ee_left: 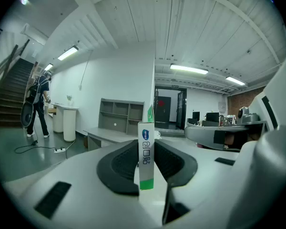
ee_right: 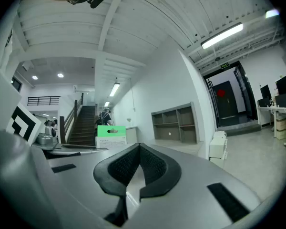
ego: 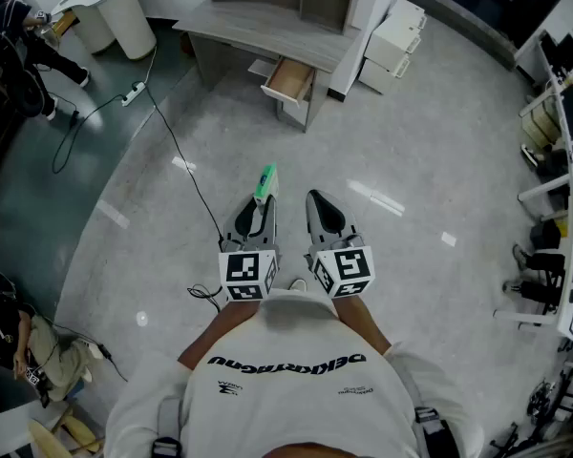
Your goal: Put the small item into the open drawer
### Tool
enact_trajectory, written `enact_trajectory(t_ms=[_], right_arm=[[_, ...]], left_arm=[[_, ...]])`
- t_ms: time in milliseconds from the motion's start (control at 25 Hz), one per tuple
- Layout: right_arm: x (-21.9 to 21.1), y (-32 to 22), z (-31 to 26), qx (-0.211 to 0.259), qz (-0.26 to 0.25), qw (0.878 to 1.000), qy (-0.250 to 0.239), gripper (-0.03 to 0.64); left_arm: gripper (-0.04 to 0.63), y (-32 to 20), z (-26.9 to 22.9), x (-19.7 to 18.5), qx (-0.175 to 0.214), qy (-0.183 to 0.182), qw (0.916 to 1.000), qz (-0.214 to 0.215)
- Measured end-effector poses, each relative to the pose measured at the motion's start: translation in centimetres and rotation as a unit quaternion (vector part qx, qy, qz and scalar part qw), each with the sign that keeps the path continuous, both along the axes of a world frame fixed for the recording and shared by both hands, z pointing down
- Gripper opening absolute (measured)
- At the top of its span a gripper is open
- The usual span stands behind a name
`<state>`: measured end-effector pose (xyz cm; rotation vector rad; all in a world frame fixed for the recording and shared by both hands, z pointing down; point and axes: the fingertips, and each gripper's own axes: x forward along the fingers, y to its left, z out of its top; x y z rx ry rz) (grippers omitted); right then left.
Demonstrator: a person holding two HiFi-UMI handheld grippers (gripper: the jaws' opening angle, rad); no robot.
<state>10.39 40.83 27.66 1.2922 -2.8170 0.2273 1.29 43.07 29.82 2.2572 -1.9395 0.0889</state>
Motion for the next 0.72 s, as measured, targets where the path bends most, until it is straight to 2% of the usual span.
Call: enact_trajectory(t_ms=[720], right_arm=[[2.7, 1.2, 2.1, -0.02, -0.028, 0.999, -0.004, 0.029]], left_arm=[[0.103, 1.9, 1.9, 3.3, -0.009, -0.015, 0.9997, -0.016]])
